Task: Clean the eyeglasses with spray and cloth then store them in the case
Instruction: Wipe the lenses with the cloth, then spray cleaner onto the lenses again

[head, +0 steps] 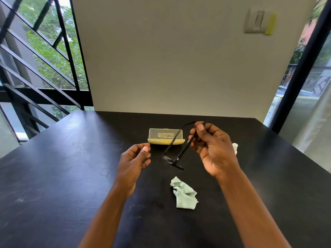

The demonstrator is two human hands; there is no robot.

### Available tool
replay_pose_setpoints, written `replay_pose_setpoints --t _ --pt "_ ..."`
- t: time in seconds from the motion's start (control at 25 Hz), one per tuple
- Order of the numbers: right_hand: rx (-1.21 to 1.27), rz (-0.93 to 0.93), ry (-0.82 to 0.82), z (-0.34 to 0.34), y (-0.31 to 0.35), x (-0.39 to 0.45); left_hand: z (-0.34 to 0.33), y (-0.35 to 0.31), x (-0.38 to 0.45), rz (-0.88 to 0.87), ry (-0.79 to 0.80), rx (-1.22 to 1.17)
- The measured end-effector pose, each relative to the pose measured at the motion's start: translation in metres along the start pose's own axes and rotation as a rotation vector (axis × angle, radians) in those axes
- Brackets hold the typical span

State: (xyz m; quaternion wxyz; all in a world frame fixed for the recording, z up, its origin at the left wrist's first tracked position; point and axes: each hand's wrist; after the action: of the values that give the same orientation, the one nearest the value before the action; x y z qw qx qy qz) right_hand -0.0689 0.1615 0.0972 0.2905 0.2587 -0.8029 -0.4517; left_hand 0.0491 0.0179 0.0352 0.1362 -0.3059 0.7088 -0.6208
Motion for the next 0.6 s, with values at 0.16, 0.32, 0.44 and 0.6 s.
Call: replay_pose_setpoints --t 0.16,0.32,0.44,0.6 --pt "-0.402 0.135 -0.018 -0.013 -0.008 -0.003 -0.019 -0.014 -0.013 -0.187 0.152 0.243" --pt "-0.671 0.245 -0.047 -0.023 -0.017 -0.009 -0.037 -0.006 -0.020 -0.334 0.101 0.513" --pt "-0.721 0.269 -0.038 -0.029 -0.026 -0.014 -0.046 0.007 -0.022 -0.440 -0.056 0.621" --pt "-0.805 0.336 -0.039 -0.035 -0.037 -0.012 -0.047 0.016 -0.021 -0.557 -0.158 0.662"
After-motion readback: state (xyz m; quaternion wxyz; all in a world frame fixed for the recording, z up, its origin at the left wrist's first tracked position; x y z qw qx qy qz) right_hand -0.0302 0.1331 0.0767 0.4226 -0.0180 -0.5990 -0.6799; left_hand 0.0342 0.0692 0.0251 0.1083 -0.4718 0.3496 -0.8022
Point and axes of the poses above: each hand's wrist, its own x-axis towards the middle knuckle, its own z-axis out of the back of the hand, y = z × x, and after that the axes turned 10 degrees about y, right-handed
